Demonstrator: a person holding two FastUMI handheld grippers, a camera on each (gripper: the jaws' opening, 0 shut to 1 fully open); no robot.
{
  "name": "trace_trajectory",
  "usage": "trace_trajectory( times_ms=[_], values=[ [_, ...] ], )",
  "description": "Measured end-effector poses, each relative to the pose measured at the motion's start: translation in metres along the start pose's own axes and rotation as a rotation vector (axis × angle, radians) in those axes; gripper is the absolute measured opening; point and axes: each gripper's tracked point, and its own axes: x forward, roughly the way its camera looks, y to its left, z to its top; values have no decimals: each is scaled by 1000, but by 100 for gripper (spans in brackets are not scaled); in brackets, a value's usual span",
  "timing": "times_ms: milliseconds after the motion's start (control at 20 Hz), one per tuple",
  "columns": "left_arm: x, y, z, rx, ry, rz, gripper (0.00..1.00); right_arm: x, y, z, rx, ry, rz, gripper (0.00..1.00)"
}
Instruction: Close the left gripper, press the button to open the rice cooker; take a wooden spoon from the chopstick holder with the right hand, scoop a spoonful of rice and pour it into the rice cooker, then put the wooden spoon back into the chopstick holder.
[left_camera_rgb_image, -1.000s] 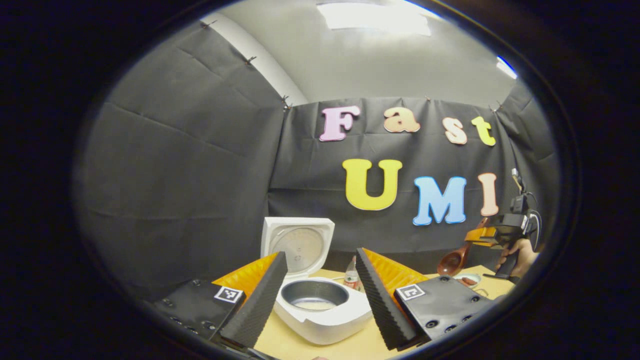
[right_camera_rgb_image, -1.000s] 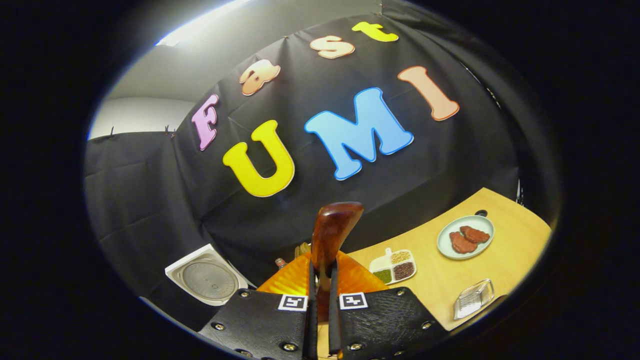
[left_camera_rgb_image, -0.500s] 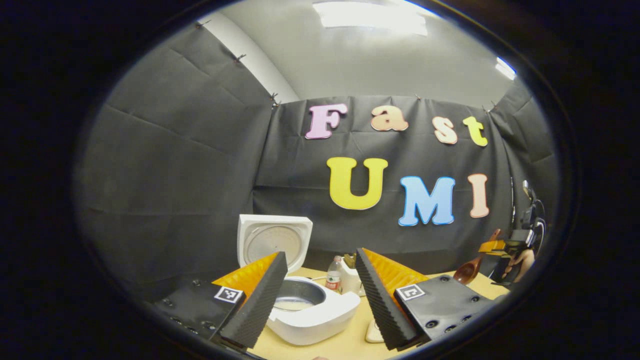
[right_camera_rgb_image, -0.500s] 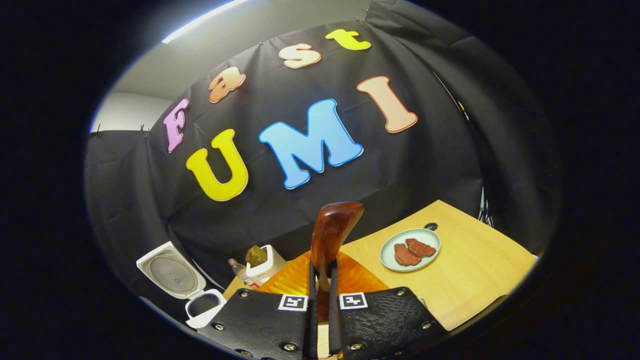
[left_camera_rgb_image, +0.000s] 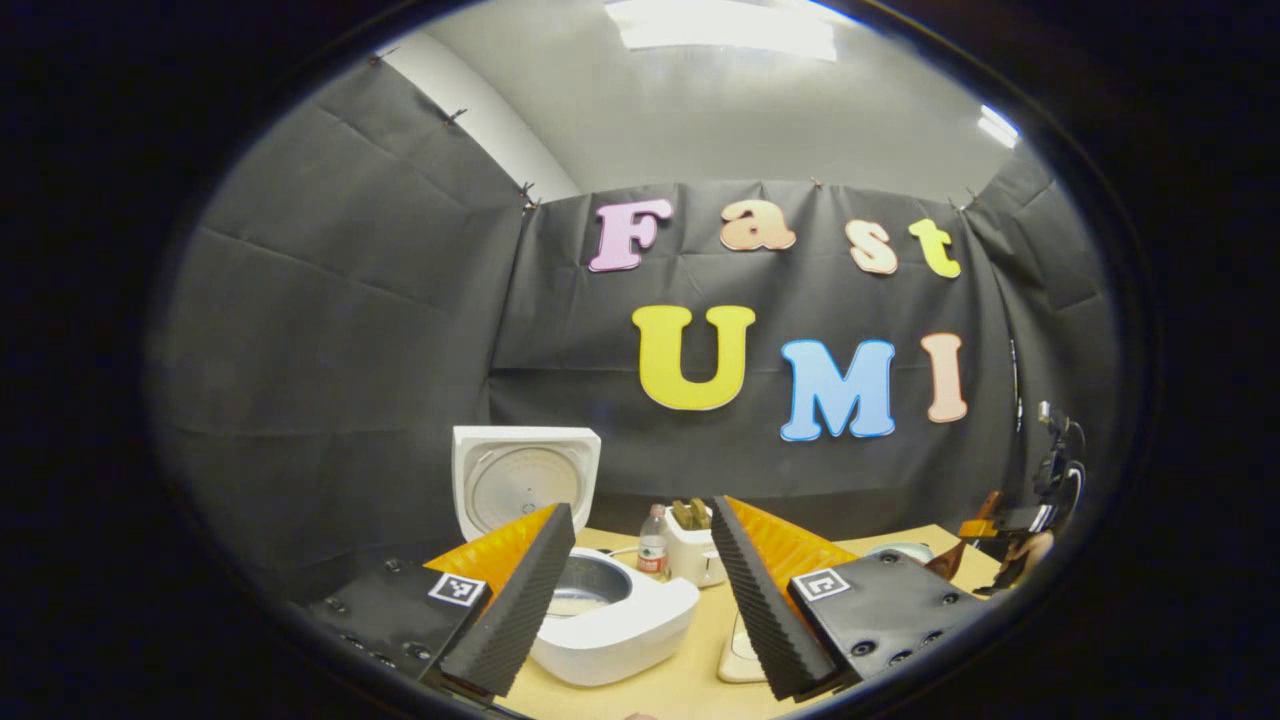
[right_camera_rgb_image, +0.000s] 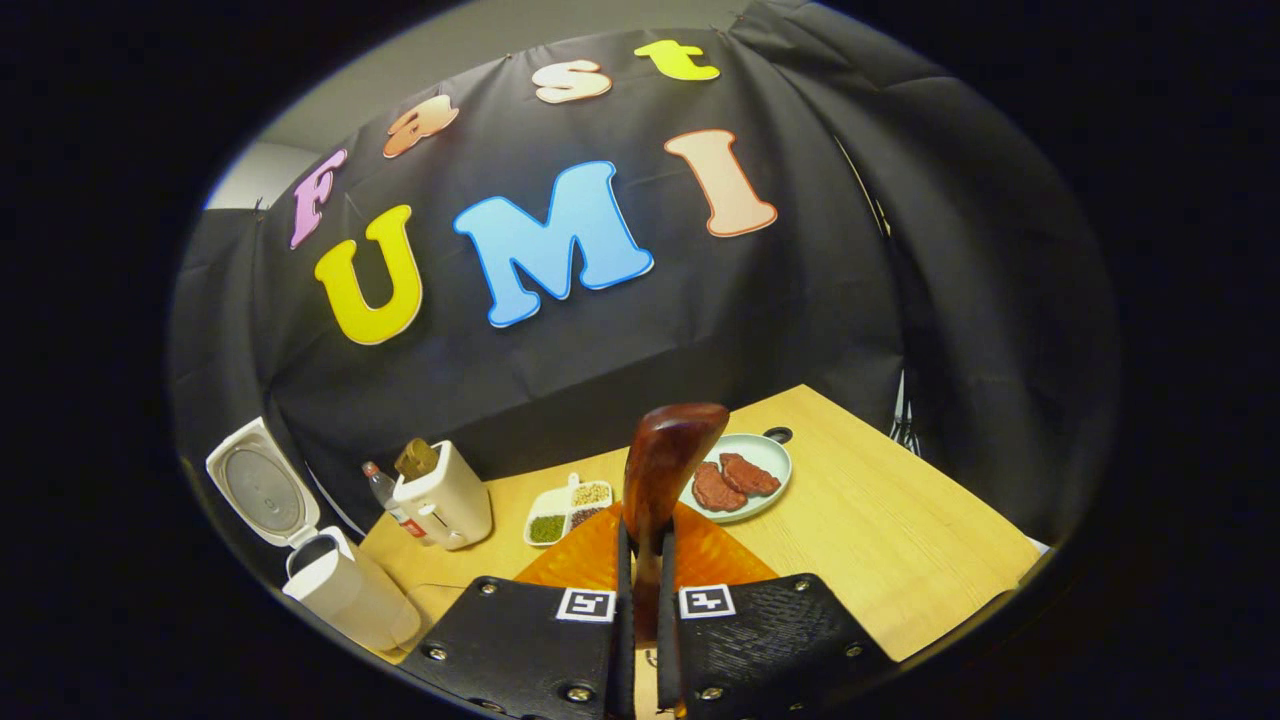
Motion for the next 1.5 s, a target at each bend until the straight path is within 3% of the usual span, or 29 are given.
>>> trace_trajectory(
  times_ms=[450, 600, 700, 750, 800, 850, 950, 1200, 1500],
  values=[
    [2, -5, 5, 31, 1, 0, 96, 12, -15, -42, 29, 90, -19, 11],
    [4, -7, 5, 38, -6, -5, 95, 9, -12, -44, 75, 107, 6, 12],
    [6, -7, 8, 40, -11, -9, 95, 9, -23, -39, 72, 79, -27, 22],
    [7, -8, 7, 40, -11, -11, 96, 7, -29, -35, 51, 62, -52, 40],
    [8, -9, 7, 41, -12, -13, 95, 4, -31, -30, 26, 47, -62, 43],
    [9, -11, 6, 41, -13, -16, 95, -1, -34, -24, 0, 30, -73, 55],
    [12, -14, 7, 39, -13, -23, 95, -9, -44, -10, -76, -20, -126, 99],
    [30, -12, 8, 54, -15, -16, 96, -40, -40, 30, -206, -119, -148, 100],
    [73, 15, 23, 102, -29, 58, 95, -84, -19, 75, -227, -214, -131, 100]
  ],
)
